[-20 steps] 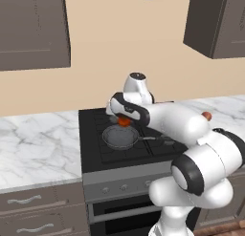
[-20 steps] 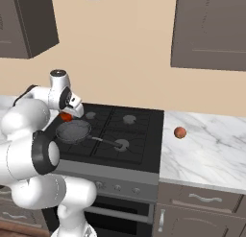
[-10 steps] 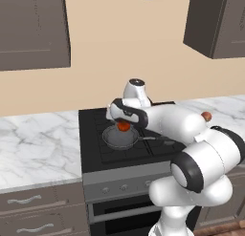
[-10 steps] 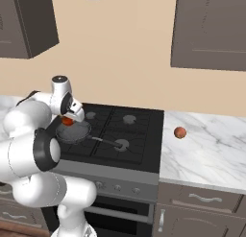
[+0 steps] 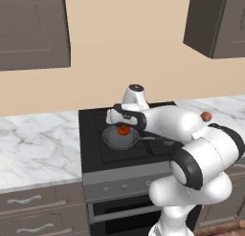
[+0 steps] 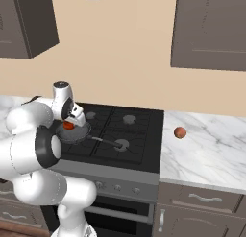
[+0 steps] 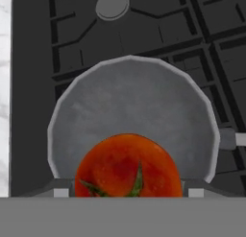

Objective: Place the pan on the front left burner on the stove. Then place the tomato and the onion in the pan and turn on the front left burner.

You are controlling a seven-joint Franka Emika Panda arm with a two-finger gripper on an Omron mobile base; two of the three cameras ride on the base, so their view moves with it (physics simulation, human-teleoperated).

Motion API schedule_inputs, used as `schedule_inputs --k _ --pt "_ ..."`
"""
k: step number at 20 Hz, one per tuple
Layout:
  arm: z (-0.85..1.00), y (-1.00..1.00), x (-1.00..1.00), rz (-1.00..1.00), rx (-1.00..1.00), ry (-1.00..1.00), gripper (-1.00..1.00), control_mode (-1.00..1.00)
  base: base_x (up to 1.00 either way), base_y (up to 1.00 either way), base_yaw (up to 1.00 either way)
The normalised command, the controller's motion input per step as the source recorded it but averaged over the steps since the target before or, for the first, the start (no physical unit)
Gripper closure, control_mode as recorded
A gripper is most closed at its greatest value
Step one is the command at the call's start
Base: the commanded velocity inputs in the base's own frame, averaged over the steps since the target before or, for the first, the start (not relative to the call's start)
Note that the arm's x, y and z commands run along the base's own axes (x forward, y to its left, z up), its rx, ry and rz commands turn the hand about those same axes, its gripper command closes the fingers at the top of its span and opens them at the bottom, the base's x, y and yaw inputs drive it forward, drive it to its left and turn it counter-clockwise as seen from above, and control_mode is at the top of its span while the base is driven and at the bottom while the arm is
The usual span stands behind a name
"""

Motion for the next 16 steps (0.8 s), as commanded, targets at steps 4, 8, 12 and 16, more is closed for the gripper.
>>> schedule_inputs --k 4,8,12,16 --pt "-0.20 0.00 0.06 0.00 0.00 0.00 1.00 -1.00 0.00 0.00 0.00" --pt "-0.13 0.00 0.08 0.00 0.00 0.00 1.00 -1.00 0.00 0.00 0.00" --pt "-0.11 0.00 0.18 0.00 0.00 0.00 1.00 -1.00 0.00 0.00 0.00" --pt "-0.12 0.00 0.17 0.00 0.00 0.00 1.00 -1.00 0.00 0.00 0.00"
